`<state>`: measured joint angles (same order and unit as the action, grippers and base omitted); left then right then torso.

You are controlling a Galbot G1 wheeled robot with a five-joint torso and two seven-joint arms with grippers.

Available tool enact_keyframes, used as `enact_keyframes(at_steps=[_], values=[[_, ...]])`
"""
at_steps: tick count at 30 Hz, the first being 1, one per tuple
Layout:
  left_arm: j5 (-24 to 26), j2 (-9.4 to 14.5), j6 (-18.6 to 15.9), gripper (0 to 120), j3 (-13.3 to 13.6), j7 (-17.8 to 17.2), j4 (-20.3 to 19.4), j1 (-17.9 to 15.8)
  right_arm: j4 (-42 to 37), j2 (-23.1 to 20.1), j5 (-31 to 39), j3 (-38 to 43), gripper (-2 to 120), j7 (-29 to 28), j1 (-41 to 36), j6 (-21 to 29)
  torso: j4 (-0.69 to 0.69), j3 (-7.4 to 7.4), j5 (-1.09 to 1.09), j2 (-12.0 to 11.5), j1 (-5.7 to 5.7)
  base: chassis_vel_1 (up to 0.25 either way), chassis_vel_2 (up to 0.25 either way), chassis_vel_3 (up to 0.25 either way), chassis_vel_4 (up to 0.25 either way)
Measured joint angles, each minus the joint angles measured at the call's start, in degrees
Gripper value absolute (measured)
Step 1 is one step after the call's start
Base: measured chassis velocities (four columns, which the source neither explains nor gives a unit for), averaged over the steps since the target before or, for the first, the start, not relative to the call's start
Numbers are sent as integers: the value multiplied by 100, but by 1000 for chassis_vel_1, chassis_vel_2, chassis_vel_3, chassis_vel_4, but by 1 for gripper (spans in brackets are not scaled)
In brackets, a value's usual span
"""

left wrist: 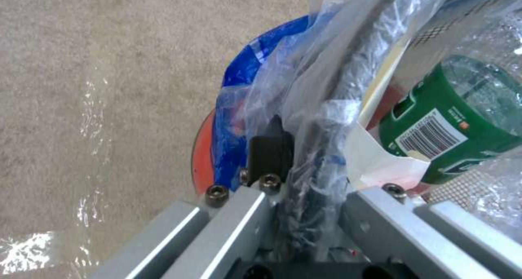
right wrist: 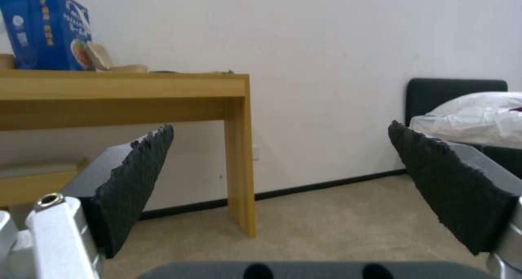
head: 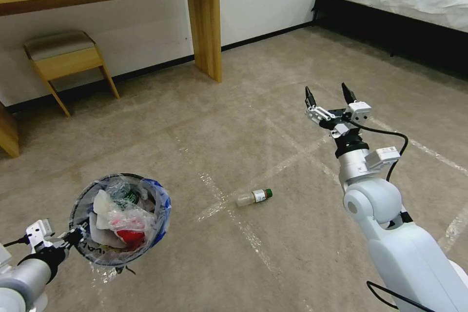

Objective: Pick up the trash bin and place the garbage on the floor into it.

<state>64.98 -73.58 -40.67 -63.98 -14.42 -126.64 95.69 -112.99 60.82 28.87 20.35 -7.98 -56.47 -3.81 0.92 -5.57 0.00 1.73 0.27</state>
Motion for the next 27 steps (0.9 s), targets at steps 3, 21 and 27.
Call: enact_keyframes(at_steps=[3, 21, 27], values=[[1, -3, 1, 0, -5, 0, 4, 10, 45, 28, -41, -76, 100, -1, 21, 11, 0, 0, 0, 0, 0, 0, 0, 0, 0], [3, -30, 11, 0, 0, 2, -18, 36, 93, 28, -57, -129, 100, -11, 38, -64, 0, 0, 0, 0, 1, -52, 50, 51, -56], [-3, -43, 12, 0, 12, 1, -29, 45, 105, 27, -67, -131, 100, -15, 20, -90, 0, 0, 0, 0, 1, -75, 69, 82, -55]])
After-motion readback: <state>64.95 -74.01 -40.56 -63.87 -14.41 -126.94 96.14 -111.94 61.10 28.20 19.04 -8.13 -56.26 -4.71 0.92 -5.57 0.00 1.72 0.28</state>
